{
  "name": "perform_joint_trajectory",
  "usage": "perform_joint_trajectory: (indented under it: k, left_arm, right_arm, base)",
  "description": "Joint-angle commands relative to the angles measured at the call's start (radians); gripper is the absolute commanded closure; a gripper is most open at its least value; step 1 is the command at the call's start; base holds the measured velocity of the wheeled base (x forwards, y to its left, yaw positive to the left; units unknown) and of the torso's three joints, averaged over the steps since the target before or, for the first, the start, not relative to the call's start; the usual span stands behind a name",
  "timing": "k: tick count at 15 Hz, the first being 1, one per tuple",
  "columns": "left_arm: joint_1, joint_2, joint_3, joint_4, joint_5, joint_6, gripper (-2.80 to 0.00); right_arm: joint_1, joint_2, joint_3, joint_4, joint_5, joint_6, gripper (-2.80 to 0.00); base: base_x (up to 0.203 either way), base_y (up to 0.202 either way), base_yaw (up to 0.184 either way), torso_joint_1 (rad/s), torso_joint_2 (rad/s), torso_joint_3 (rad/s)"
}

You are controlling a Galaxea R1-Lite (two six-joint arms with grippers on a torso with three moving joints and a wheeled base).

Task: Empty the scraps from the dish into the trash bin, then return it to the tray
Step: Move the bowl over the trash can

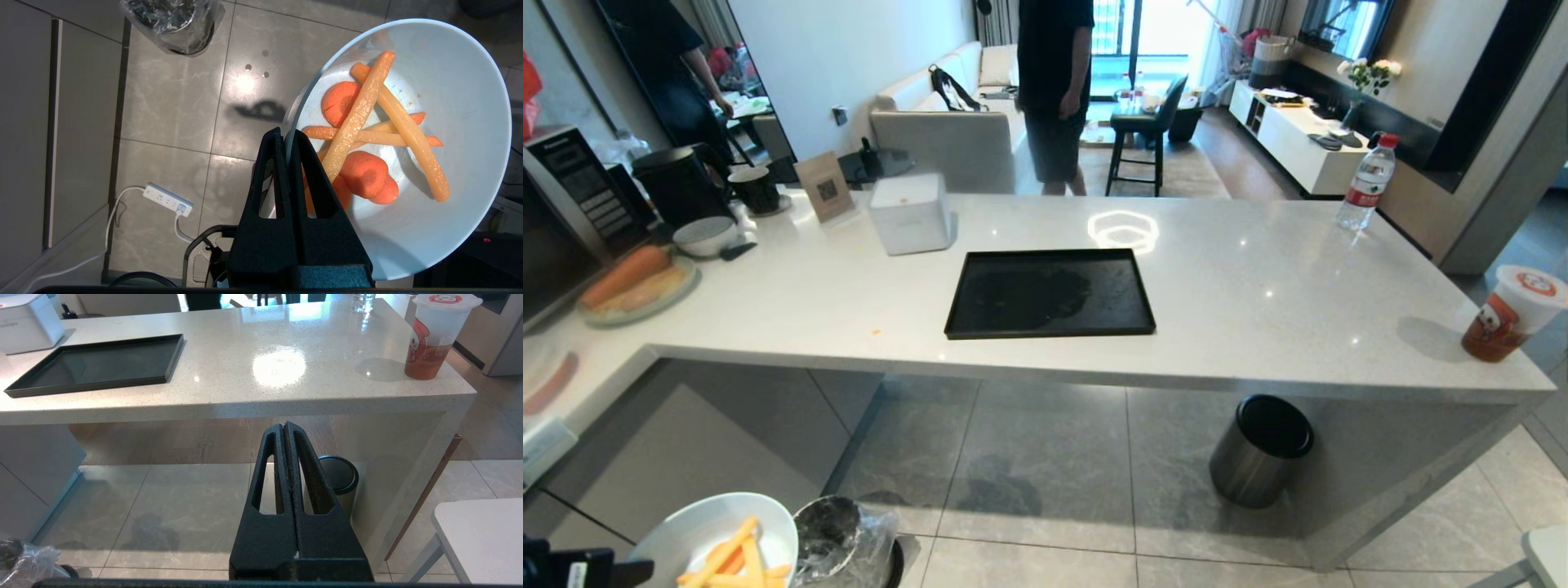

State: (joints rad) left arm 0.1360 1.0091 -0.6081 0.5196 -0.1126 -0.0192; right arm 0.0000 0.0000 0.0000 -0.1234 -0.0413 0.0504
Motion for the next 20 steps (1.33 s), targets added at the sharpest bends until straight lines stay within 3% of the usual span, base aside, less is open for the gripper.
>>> perform_joint_trajectory:
  k: [1, 14, 20]
  left_arm:
    - [0.001, 0.003, 0.001, 0.004, -0.001, -0.001, 0.00]
    - [0.001, 0.011, 0.005, 0.004, -0.001, -0.001, 0.00]
    - [0.002, 0.008, 0.007, 0.004, -0.001, -0.001, 0.00]
  right_arm:
    - [0.000, 0.000, 0.000, -0.001, 0.000, 0.000, 0.00]
    - [0.000, 0.000, 0.000, -0.001, 0.000, 0.000, 0.00]
    - [0.000, 0.000, 0.000, -0.001, 0.000, 0.000, 0.00]
  base:
    - [0.000, 0.000, 0.000, -0.094, 0.21, 0.139]
    - [0.000, 0.000, 0.000, -0.132, 0.34, 0.205]
    - [0.000, 0.000, 0.000, -0.181, 0.52, 0.339]
